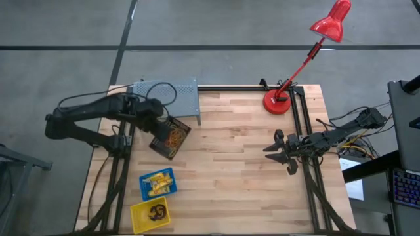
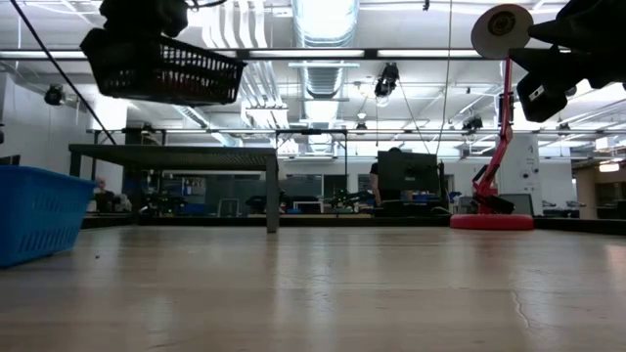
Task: Pick & Place Office Desk Supplies
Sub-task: Put the black bin with rubber bands on the shelf
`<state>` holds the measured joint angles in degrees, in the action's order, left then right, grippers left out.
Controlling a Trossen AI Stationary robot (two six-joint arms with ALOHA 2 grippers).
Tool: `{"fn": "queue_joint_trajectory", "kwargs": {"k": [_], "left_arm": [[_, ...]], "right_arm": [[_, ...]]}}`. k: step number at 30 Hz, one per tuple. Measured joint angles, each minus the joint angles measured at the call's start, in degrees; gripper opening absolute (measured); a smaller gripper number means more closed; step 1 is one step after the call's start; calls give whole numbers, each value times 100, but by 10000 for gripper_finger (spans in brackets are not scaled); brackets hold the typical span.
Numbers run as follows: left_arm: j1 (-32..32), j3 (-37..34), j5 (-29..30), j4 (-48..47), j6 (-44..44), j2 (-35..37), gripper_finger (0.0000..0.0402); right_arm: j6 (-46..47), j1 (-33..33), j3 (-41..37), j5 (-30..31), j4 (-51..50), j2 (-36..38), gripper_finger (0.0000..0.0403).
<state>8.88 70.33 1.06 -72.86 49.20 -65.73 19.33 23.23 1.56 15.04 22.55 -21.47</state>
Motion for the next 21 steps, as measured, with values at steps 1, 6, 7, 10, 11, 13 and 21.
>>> {"fn": "queue_joint_trajectory", "kwargs": {"k": [1,6,7,10,11,13,21], "left_arm": [[86,86,34,-110,108,0,15],[717,459,56,-664,481,2,17],[874,524,83,-736,515,5,18],[1399,680,181,-895,554,37,21],[1583,727,236,-932,554,54,21],[1985,787,317,-990,571,96,21],[3624,816,320,-1038,-164,180,22]], "right_arm": [[0,0,0,0,0,2,127],[0,2,0,-1,0,2,130],[0,2,0,1,0,2,130],[0,0,0,1,0,1,127],[0,2,0,-1,0,2,126],[-1,0,0,1,0,0,123],[0,0,0,0,0,0,120]]}}
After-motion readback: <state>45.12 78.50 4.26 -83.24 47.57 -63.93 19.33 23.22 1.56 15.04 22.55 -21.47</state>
